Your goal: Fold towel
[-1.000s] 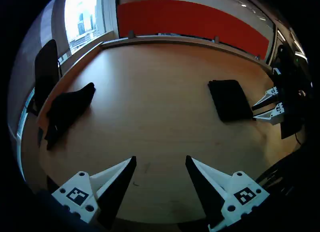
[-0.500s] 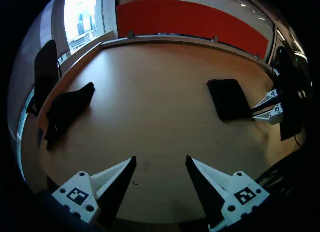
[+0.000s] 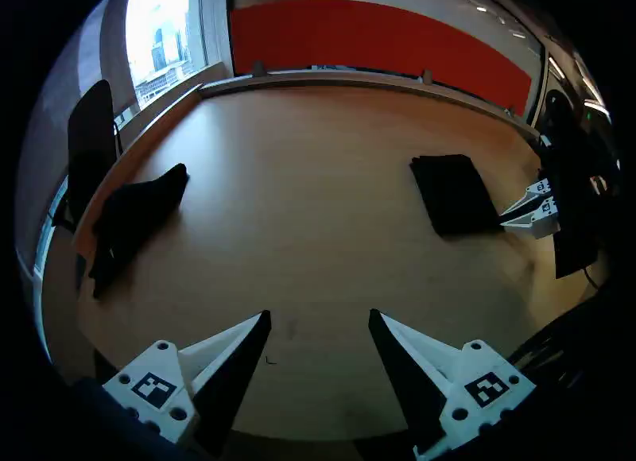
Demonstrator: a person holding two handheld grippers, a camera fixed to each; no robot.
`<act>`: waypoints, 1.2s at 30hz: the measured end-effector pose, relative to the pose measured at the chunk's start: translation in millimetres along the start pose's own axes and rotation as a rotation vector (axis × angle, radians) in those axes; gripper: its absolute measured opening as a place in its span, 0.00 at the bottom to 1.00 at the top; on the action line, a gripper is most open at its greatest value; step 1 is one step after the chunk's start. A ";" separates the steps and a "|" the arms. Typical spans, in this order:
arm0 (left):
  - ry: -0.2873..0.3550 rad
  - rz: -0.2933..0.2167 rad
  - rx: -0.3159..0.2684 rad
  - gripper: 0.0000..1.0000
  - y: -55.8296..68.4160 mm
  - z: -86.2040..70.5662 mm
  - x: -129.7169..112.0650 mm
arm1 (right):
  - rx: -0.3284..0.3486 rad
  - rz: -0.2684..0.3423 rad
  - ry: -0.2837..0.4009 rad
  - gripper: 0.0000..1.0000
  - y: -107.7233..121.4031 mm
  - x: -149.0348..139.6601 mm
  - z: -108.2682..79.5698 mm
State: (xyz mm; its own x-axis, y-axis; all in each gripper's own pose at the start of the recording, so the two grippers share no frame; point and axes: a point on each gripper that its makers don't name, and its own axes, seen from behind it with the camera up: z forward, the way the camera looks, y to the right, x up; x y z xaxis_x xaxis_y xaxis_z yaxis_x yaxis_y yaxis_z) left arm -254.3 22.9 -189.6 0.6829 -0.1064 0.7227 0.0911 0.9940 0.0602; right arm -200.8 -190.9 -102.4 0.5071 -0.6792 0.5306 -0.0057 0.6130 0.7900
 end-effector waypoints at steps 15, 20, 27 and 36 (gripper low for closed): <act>0.007 -0.003 -0.016 0.91 2.7 -0.3 -1.1 | -0.012 -0.013 0.019 0.02 3.5 10.9 -8.2; 0.016 -0.012 -0.023 0.91 1.9 0.4 2.3 | -0.021 -0.032 0.045 0.02 8.3 30.8 -20.2; 0.036 -0.022 -0.036 0.91 3.3 0.9 10.6 | -0.069 -0.089 0.083 0.02 24.3 67.7 -42.2; 0.073 -0.021 -0.058 0.91 7.2 -0.5 28.5 | -0.125 -0.147 0.154 0.02 44.9 122.5 -81.3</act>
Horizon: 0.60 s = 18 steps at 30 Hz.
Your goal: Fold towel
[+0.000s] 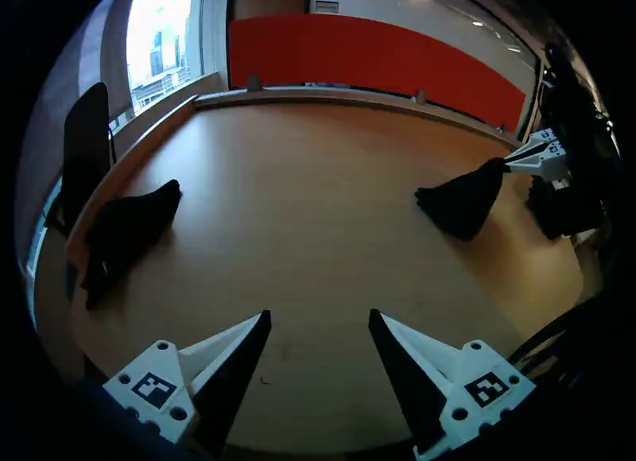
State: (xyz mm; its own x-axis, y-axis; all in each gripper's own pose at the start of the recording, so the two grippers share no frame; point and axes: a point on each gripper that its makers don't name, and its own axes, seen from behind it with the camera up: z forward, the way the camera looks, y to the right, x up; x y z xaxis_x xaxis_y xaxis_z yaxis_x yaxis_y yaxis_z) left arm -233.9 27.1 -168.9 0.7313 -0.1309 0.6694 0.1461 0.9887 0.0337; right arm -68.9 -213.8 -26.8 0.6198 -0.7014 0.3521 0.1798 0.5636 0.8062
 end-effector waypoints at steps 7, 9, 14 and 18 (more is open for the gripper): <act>0.019 0.015 -0.015 0.91 4.0 0.0 9.9 | -0.050 -0.037 0.029 0.02 27.1 28.3 -27.3; 0.023 0.018 -0.020 0.91 5.3 -0.3 11.7 | -0.066 -0.039 0.038 0.02 34.7 34.1 -35.3; 0.027 0.020 -0.032 0.91 8.0 -0.7 13.5 | -0.103 -0.023 0.046 0.02 52.8 37.8 -50.4; 0.028 0.020 -0.038 0.91 8.9 -1.4 13.8 | -0.131 -0.013 0.046 0.02 66.1 36.0 -59.5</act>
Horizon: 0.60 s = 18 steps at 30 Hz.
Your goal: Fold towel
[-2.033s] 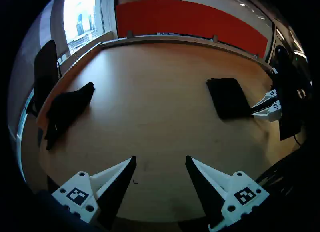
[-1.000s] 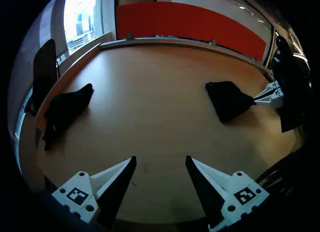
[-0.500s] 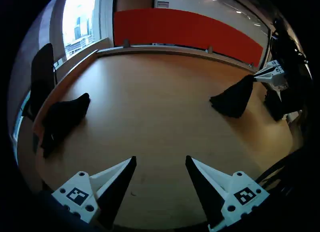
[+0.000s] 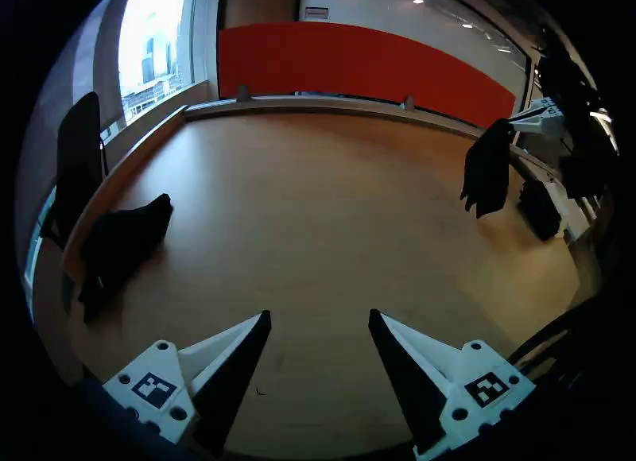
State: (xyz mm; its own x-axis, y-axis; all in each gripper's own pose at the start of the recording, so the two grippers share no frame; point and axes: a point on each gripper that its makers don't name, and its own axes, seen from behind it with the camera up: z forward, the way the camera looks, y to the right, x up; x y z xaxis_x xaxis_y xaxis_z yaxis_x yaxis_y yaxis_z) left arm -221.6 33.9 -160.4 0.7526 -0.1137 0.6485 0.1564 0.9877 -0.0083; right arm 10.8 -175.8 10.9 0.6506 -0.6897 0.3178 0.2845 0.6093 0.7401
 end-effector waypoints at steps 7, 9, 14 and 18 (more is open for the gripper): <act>0.000 0.000 -0.008 0.91 0.7 -0.5 -0.1 | -0.037 0.033 0.006 0.02 24.6 -2.0 -8.9; 0.000 0.003 -0.011 0.91 1.2 -0.3 0.3 | -0.041 0.047 0.009 0.02 32.0 -1.9 -11.3; -0.001 0.013 -0.009 0.91 0.6 0.4 2.3 | -0.060 0.073 0.005 0.02 54.9 -6.6 -17.4; -0.004 0.012 -0.007 0.91 0.0 1.5 3.6 | -0.081 0.086 -0.003 0.02 75.5 -13.6 -23.2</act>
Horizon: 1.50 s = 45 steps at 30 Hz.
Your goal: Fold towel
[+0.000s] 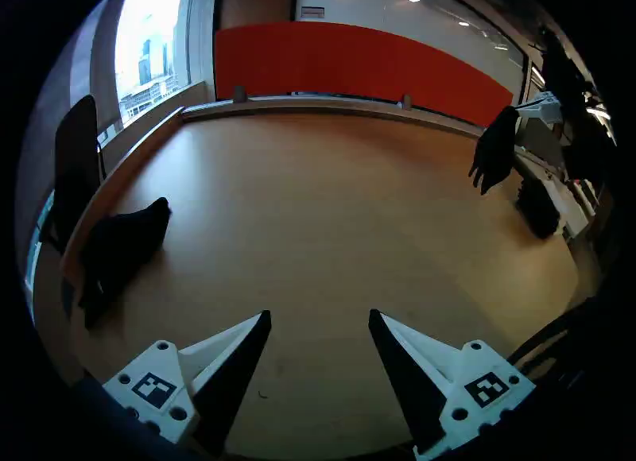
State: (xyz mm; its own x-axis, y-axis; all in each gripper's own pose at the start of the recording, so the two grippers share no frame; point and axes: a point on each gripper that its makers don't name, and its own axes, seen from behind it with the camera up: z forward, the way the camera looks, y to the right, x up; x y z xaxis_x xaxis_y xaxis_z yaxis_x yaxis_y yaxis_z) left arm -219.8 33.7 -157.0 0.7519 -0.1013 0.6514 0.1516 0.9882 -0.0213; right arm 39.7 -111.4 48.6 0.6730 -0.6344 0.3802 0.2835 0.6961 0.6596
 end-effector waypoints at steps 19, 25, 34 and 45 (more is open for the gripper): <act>-0.024 0.021 0.021 0.91 -0.4 9.6 8.0 | -0.114 0.061 -0.061 0.02 105.0 -45.1 -32.2; -0.027 0.033 0.028 0.91 1.4 11.7 10.5 | -0.152 0.089 -0.081 0.02 136.7 -63.4 -44.0; -0.032 0.038 0.024 0.91 9.6 14.7 11.6 | -0.204 0.115 -0.116 0.02 176.3 -90.6 -60.1; -0.036 0.045 0.029 0.91 15.4 15.9 14.1 | -0.235 0.131 -0.156 0.02 205.8 -117.0 -71.2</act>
State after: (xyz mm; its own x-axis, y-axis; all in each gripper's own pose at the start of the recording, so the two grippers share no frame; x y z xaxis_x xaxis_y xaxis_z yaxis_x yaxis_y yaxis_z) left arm -217.1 49.3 -136.1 0.7336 -0.0531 0.6775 0.0994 0.9946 -0.0297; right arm 67.9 130.0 93.7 0.6067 -0.5652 0.5590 0.3636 0.8226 0.4371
